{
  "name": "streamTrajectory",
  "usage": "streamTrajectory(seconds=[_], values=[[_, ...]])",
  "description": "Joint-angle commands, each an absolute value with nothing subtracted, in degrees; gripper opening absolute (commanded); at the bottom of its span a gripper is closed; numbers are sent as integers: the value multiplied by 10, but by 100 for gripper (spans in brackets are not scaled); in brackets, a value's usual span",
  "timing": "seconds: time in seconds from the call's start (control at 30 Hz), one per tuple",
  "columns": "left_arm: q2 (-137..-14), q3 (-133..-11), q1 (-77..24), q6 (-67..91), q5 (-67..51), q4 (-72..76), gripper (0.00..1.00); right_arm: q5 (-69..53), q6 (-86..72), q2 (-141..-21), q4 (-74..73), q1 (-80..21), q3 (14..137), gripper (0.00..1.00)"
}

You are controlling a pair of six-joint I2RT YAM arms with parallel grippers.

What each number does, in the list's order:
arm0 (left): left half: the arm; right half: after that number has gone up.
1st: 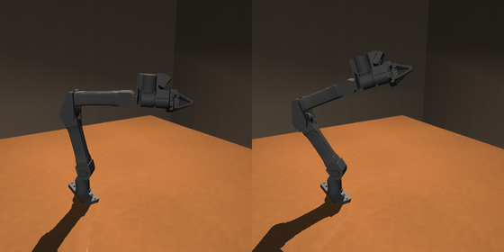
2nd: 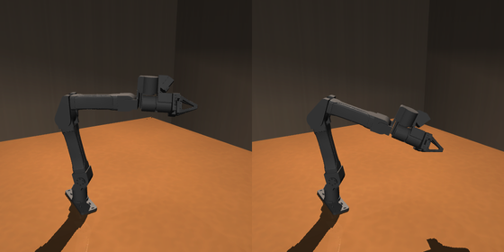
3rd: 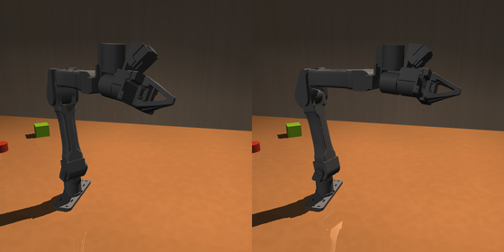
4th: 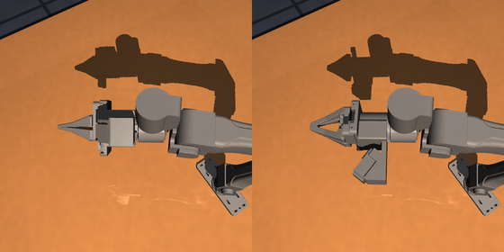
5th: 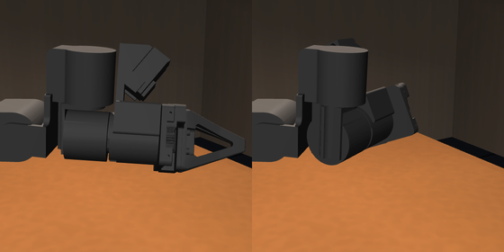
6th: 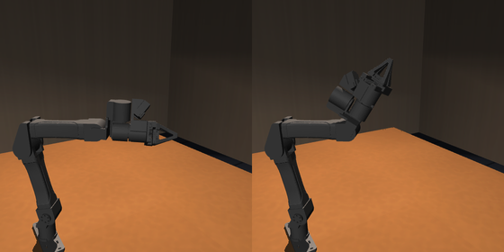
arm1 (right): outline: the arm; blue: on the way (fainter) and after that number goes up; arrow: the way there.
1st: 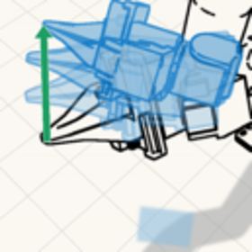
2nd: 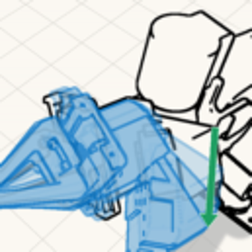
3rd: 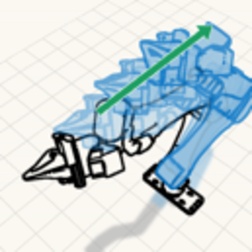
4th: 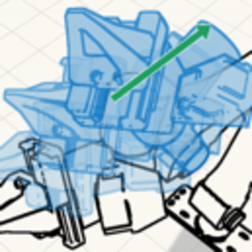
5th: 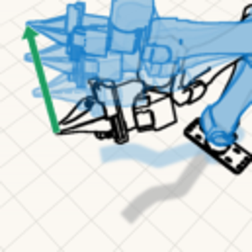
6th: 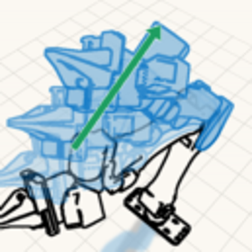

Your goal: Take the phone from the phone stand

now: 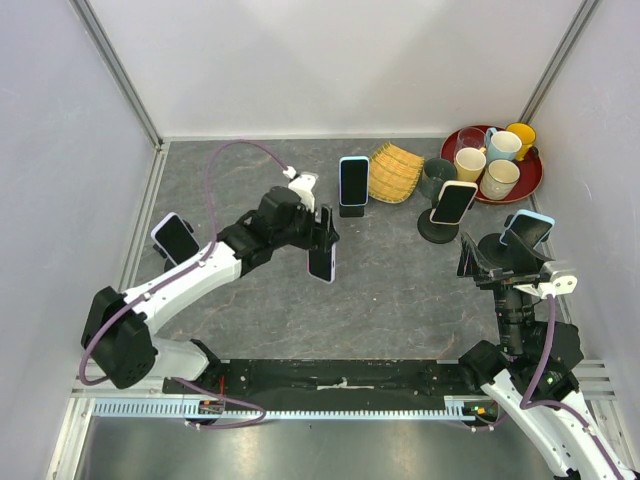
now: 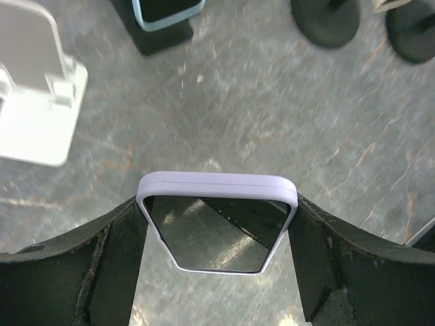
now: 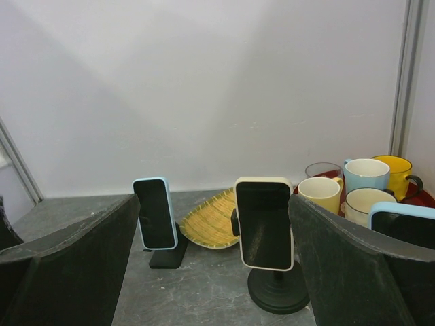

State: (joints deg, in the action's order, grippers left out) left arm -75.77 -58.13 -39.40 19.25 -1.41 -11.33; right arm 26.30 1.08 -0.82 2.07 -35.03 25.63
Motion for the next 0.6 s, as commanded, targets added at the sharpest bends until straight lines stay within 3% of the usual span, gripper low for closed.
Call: streamTrajectory(seconds=[0.0,0.2,0.57], values=[[-790,-616,-424,254,26,-192,2,257,4,-2,22,-353,263,98],[-855,-647,-442,275,23,-253,2,265,2,-3,15,-352,268,98],[-992,-753,-456,304,117,-306,2,264,2,-3,11,-352,273,98]])
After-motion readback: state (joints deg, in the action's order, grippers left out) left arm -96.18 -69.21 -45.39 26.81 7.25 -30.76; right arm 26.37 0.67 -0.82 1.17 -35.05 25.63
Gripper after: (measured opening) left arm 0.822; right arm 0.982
